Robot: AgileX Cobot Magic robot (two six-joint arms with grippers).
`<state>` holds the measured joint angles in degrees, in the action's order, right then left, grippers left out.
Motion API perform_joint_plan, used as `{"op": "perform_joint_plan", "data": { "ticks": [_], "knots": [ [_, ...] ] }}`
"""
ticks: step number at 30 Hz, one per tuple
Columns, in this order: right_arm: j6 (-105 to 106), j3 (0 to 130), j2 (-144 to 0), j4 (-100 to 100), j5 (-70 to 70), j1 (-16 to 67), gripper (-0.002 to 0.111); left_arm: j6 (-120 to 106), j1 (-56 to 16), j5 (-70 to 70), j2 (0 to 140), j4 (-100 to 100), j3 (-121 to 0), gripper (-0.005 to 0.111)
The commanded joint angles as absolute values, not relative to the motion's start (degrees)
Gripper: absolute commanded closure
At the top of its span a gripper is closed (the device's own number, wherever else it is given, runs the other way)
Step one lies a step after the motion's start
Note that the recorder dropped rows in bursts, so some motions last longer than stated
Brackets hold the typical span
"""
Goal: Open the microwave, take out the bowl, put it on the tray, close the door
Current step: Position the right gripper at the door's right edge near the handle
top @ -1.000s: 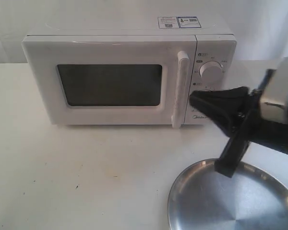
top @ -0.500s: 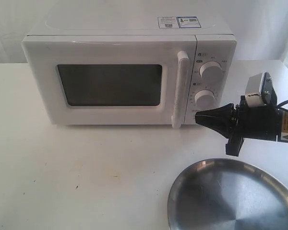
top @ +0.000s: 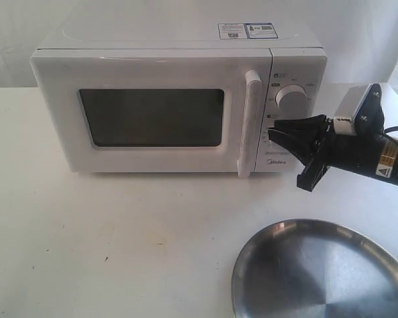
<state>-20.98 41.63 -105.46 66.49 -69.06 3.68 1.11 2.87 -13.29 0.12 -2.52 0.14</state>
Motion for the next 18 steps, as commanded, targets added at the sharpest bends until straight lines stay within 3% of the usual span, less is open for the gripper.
{"op": "perform_joint_plan", "data": {
  "ticks": [1,4,6,15,18],
  "knots": [
    [-20.74,42.41,-106.28,63.42,-67.92,5.22,0.068,1.23,2.62,-13.34,0.00,-2.20,0.00,0.107],
    [-23.42,43.61,-107.76,62.21,-65.27,7.32,0.043,1.23,2.62,-13.34,0.00,-2.20,0.00,0.107],
    [-23.74,44.75,-108.56,62.47,-63.91,8.81,0.036,1.23,2.62,-13.34,0.00,-2.20,0.00,0.107],
    [-20.91,48.08,-110.55,59.80,-59.51,14.99,0.041,1.23,2.62,-13.34,0.00,-2.20,0.00,0.107],
    [-19.85,48.08,-110.55,59.92,-59.02,16.10,0.053,1.23,2.62,-13.34,0.00,-2.20,0.00,0.107]
  ]
}}
